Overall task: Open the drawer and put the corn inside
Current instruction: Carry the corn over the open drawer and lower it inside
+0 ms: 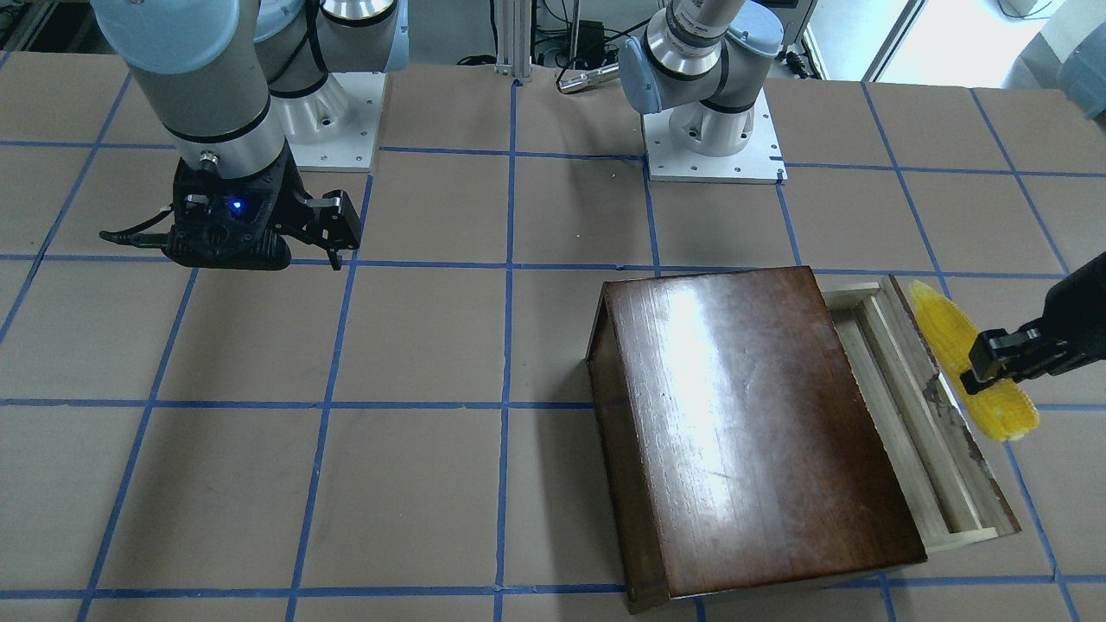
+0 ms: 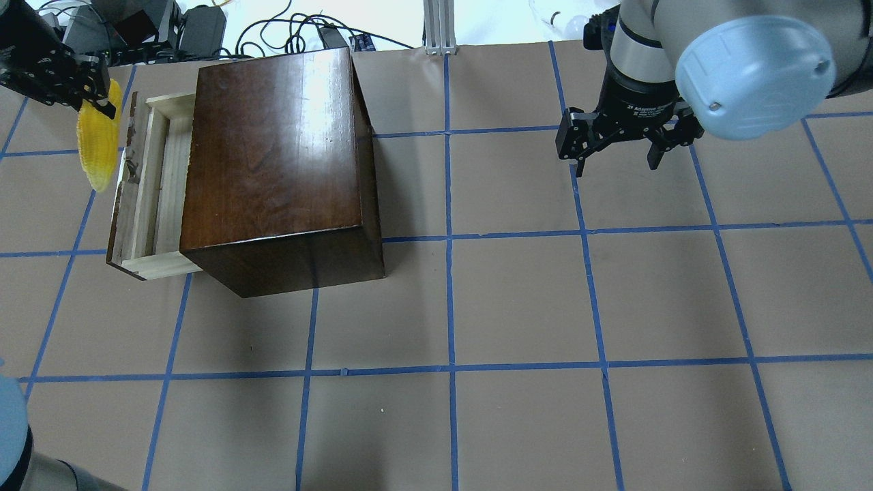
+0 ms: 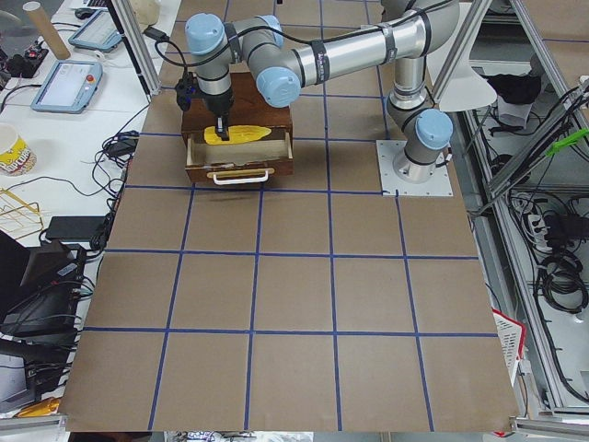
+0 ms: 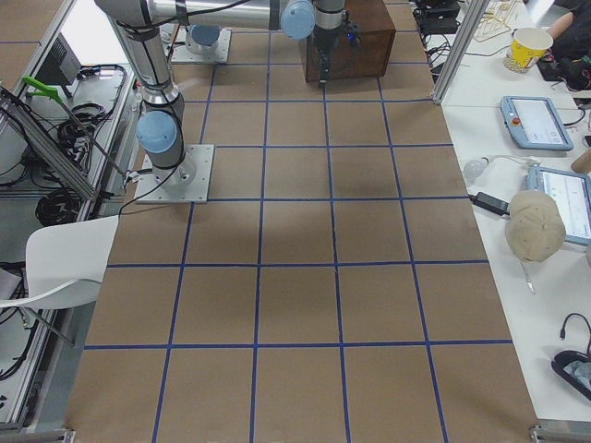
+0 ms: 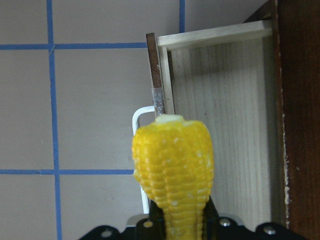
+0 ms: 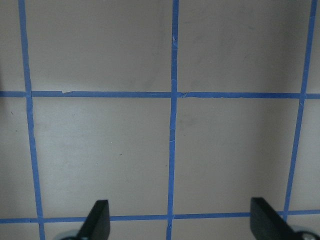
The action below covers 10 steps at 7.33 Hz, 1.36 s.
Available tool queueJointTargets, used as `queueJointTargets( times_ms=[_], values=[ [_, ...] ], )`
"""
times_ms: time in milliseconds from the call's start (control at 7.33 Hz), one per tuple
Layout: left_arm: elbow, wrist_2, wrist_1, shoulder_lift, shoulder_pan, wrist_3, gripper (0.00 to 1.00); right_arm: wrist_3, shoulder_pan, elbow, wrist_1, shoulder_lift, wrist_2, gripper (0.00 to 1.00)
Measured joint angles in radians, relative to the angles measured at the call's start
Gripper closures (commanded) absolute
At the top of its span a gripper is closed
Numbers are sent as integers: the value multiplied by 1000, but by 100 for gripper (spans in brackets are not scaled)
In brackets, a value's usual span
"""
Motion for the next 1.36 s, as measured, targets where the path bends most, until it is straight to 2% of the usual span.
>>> queueJointTargets(
  times_ms=[409, 818, 955, 1091, 1364],
  values=[
    [-76, -7, 98, -35, -7, 29, 100, 0, 0, 0, 0, 0, -1, 0],
    [-92, -38, 115, -53, -39, 31, 100, 0, 0, 0, -1, 1, -2, 0],
    [-96, -38, 116, -59, -43, 35, 44, 0, 0, 0, -1, 0, -2, 0],
    [-98, -36, 116, -64, -43, 36, 6, 0, 0, 0, 0, 0, -2, 0],
    [-98, -33, 114, -66, -41, 36, 2, 0, 0, 0, 0, 0, -2, 0]
  ],
)
